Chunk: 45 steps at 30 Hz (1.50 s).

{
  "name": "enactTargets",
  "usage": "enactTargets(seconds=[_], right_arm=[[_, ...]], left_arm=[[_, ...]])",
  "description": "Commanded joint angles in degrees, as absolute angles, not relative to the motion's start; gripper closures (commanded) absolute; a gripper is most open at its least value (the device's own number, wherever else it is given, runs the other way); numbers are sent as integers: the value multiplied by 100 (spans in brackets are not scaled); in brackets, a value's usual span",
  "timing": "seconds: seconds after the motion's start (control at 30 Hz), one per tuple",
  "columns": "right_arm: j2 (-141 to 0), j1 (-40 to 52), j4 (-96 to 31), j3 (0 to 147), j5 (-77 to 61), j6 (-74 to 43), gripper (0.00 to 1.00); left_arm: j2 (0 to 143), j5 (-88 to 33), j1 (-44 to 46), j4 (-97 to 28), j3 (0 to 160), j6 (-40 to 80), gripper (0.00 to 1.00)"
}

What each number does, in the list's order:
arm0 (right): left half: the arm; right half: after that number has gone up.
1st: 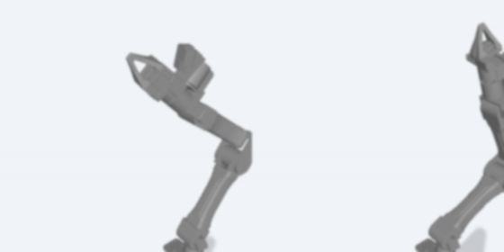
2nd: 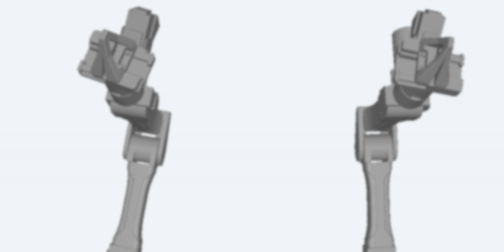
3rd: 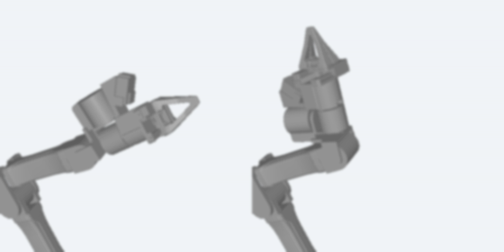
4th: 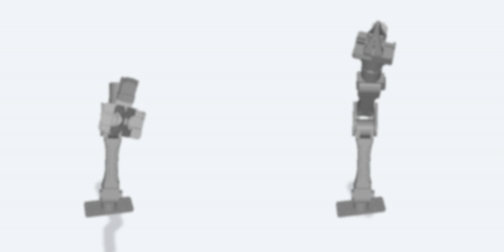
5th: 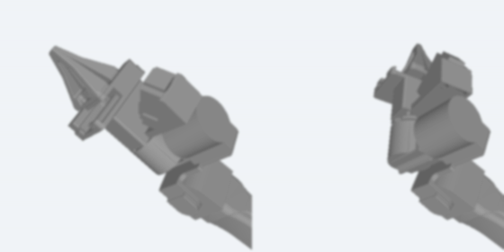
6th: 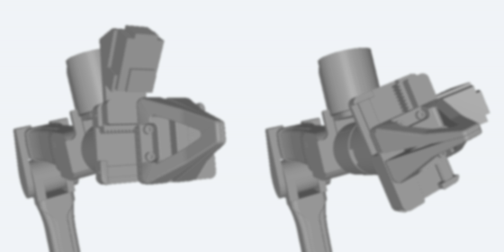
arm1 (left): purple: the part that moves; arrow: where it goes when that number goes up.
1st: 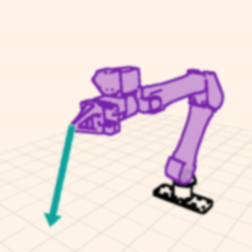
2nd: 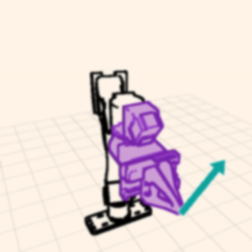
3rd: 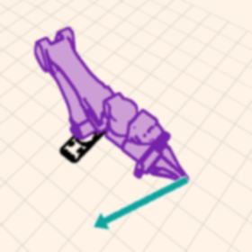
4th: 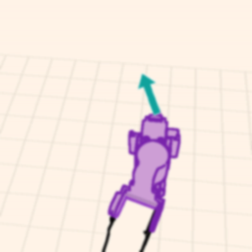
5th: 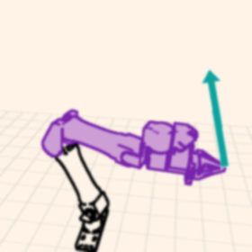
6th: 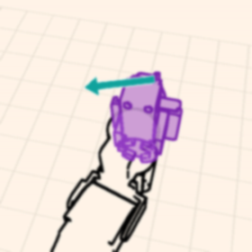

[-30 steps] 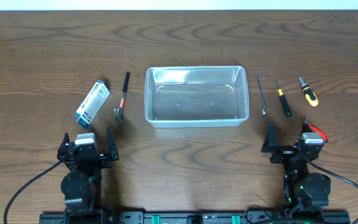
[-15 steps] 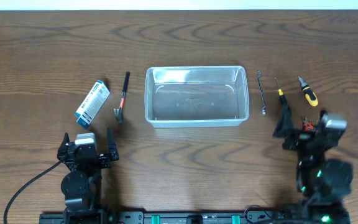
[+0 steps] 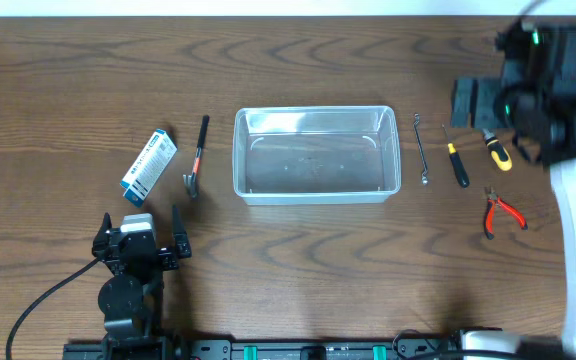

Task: Pack container
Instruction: 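Move the right gripper over the silver wrench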

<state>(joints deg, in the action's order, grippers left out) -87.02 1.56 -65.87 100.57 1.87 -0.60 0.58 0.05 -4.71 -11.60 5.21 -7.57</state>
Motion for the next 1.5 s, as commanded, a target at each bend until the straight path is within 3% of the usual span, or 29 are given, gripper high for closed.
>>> enactTargets(seconds=[0.0,0.33,0.5,0.6,0.8,1.0,1.47], right_arm=[[-9279,110,-6667,10490,165,362,1],[-10108,110,-7142,10479,301,768,1],[-10541,110,-7212,10477,298,781,31],[-10790,110,-7288,10477,292,773,34],[-11153,121,-7308,10337,30,657,31],[-11354,121,-7089,9918,-89,432,39],[-11356,119,-5754,8145,-45,405,42]], left_arm=[[23,-21,-447,-1212,368,-812,2],[23,-21,-447,-1212,368,-812,2],[23,-21,-447,-1212,368,-812,2],[23,-21,-447,-1212,368,-812,2],[23,-21,-447,-1212,368,-812,2],[23,-21,-447,-1212,368,-812,2],[23,-21,-447,-1212,368,-812,2]])
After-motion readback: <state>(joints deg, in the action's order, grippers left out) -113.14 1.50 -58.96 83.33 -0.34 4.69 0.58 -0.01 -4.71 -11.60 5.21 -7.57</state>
